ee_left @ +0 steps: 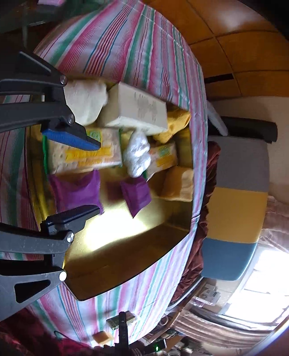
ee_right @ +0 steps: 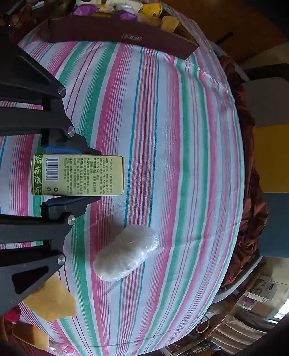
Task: Organize objects
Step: 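Release the purple packet into the tray with the left tool while the right tool drops the green box there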
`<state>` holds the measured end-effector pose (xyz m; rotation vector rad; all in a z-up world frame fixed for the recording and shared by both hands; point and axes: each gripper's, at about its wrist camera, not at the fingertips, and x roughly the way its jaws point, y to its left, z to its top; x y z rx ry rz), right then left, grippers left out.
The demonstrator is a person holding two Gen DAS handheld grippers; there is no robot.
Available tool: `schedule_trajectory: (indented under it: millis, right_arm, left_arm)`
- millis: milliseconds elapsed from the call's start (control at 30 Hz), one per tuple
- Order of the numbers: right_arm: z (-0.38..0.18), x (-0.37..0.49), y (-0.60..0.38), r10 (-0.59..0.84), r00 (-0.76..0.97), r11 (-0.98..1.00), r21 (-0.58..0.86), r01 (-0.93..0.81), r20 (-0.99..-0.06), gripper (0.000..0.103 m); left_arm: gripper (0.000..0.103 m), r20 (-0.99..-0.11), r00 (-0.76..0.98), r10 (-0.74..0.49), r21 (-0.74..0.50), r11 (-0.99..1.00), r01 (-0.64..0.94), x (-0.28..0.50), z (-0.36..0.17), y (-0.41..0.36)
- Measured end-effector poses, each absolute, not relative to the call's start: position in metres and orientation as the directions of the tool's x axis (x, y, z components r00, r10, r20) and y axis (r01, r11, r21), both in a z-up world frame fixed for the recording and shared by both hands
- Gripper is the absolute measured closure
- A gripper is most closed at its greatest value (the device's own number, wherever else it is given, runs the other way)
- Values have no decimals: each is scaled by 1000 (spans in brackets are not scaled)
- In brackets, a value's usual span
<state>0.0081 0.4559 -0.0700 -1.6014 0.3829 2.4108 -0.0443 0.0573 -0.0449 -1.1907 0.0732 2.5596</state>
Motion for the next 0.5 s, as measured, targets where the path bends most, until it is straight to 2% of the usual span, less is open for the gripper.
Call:
schedule_trajectory:
  millis: [100,267,500]
  right_arm:
    - [-44,6,420,-6,-444,-954,138,-265,-896,73]
    - [-9,-19,332,-137,-526,-978,200,-65,-840,73]
    - [-27,-47,224,-237,-435,-972,210,109,-869,73]
  left_arm:
    - [49,-732,-634,248,-96,-960,-265,-50,-34,38]
    - [47,-716,-663,218,-109,-973,-202,-55,-26,12]
    - [44,-719,-662,213,-136,-977,-166,-58,-30,-5]
